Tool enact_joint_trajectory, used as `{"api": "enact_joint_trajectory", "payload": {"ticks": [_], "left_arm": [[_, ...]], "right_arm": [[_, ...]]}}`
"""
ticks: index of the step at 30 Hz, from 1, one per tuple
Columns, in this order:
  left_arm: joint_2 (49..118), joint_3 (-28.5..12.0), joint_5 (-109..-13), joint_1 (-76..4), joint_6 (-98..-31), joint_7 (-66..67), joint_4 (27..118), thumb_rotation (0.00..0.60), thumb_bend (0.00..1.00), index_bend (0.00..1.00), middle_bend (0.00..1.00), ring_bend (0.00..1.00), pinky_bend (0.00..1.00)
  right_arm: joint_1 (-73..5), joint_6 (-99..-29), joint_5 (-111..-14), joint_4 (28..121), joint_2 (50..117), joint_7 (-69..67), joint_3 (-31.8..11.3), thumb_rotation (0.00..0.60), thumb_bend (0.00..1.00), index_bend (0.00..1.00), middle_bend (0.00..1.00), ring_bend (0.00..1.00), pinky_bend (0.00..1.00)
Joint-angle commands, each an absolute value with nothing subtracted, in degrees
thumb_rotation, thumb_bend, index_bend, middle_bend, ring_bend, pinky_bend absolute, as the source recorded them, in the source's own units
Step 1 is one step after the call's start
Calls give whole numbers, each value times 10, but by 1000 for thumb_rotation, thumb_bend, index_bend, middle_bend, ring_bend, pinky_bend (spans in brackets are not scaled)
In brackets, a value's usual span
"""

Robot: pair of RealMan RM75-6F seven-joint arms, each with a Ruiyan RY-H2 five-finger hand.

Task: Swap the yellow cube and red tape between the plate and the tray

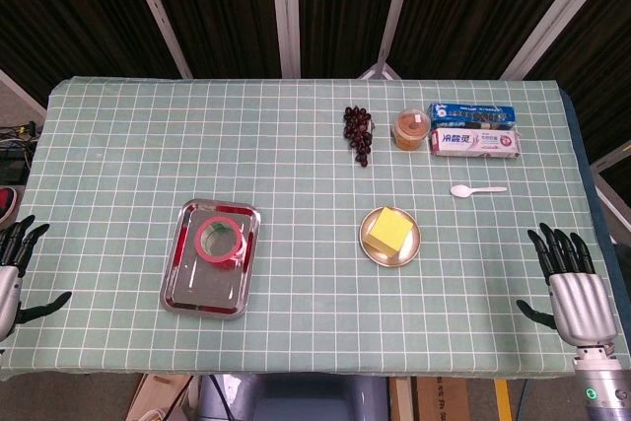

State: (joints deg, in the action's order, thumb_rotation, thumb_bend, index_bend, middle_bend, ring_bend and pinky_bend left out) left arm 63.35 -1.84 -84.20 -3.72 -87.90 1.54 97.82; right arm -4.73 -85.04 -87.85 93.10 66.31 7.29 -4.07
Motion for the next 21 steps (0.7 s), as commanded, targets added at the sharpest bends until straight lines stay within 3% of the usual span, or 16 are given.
{"api": "enact_joint_trajectory", "payload": {"ticks": [1, 21], "left_arm": [[633, -16, -846, -38, -875, 17, 981, 600, 0, 119, 0, 0, 0], [646, -30, -850, -32, -897, 21, 966, 600, 0, 119, 0, 0, 0]], "right_arm": [[-50, -847, -866, 917, 678, 76, -46, 600, 3, 5, 0, 0, 0], [-48, -811, -838, 992, 652, 27, -32, 600, 3, 5, 0, 0, 0]]}}
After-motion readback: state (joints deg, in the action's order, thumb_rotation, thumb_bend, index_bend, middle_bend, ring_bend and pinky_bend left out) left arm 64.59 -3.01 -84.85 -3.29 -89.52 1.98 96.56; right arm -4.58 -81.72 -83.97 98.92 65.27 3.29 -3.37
